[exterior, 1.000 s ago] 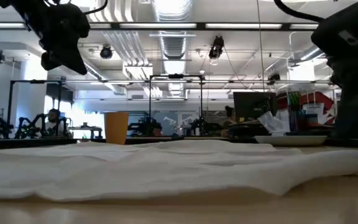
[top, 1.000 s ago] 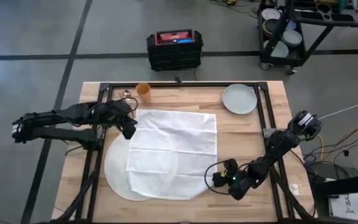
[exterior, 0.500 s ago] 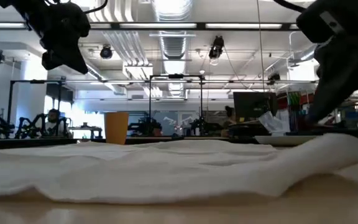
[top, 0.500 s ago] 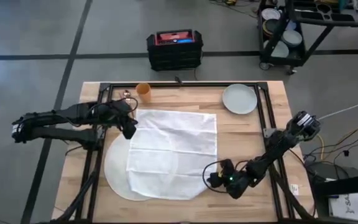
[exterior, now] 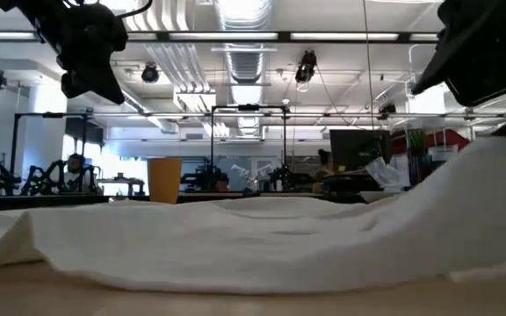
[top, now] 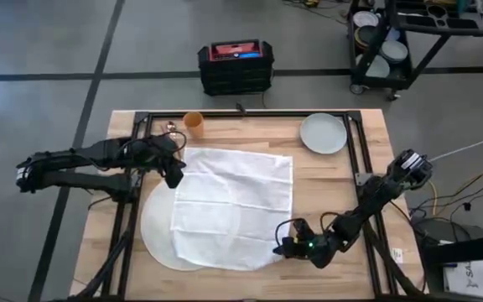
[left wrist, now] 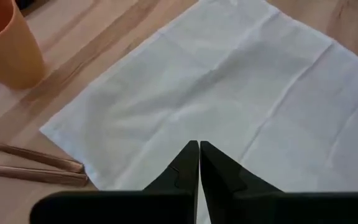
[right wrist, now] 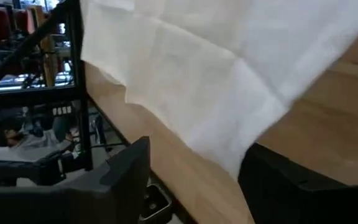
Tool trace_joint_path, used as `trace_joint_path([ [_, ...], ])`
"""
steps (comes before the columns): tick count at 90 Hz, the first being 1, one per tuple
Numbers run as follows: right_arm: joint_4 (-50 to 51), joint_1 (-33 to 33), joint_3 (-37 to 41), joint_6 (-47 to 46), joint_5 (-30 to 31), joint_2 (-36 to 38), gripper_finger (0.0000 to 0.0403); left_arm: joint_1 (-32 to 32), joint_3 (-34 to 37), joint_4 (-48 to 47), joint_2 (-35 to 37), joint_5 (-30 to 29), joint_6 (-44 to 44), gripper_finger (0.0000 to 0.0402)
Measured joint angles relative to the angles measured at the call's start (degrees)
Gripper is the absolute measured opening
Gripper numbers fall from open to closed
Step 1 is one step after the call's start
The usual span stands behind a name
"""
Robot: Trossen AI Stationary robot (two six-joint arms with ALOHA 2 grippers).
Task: Set table place
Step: Fold the white napkin
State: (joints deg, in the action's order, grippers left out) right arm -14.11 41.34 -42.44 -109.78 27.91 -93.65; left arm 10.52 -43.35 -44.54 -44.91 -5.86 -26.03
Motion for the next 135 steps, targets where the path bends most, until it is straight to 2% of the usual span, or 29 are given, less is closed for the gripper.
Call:
trace_joint_path([
  [13, 0.3, 0.0, 0.0, 4.1, -0.8, 4.7, 0.0206, 0.0, 0.0, 0.0, 0.0, 0.0, 0.0, 0.0000],
  [26, 5.6, 0.0, 0.1, 5.7, -1.2, 8.7, 0.0206, 0.0, 0.0, 0.0, 0.0, -0.4, 0.7, 0.0000],
  [41, 12.6, 1.3, 0.1, 4.2, -9.2, 11.3, 0.0206, 0.0, 0.0, 0.0, 0.0, -0.5, 0.9, 0.0000],
  [49, 18.4, 3.2, 0.1, 0.6, -10.6, 12.1, 0.0206, 0.0, 0.0, -0.1, 0.0, -0.2, 0.9, 0.0000],
  [57, 23.2, 4.9, 0.1, -5.1, -10.7, 12.4, 0.0206, 0.0, 0.0, -0.2, 0.0, 5.5, 0.9, 0.0000],
  [67, 24.5, 6.2, 0.2, -6.5, -11.1, 12.2, 0.0206, -0.6, 0.0, -1.3, -0.4, 15.8, -0.2, 0.0000],
  [74, 24.7, 6.3, 0.2, -6.1, -11.1, 12.2, 0.0206, -3.0, 0.3, -4.0, -0.9, 18.6, -3.3, 0.0000],
  [87, 26.7, 6.1, 0.2, -5.7, -10.4, 12.2, 0.0206, -14.1, 0.4, -5.6, -2.0, 18.9, -10.1, 0.0000],
  [100, 27.8, 6.1, 0.2, -5.6, -10.4, 12.2, 0.0206, -30.8, 0.5, -5.9, -4.1, 15.3, -24.4, 0.0002],
  [109, 28.0, 6.1, 0.4, -4.6, -10.4, 12.2, 0.0206, -44.6, 0.5, -2.6, -6.7, 8.4, -36.0, 0.0005],
  [121, 29.0, 6.1, 0.8, -4.4, -10.4, 12.2, 0.0206, -60.9, 0.4, -0.4, -14.4, -5.8, -47.4, 0.0005],
  [126, 29.1, 6.1, 1.1, -4.6, -10.4, 12.1, 0.0206, -64.8, 0.3, -0.6, -19.1, -9.8, -52.6, 0.0004],
  [135, 28.9, 6.0, 1.3, -5.0, -11.8, 12.1, 0.0206, -67.7, -0.8, 0.8, -28.2, -11.0, -58.2, 0.0004],
])
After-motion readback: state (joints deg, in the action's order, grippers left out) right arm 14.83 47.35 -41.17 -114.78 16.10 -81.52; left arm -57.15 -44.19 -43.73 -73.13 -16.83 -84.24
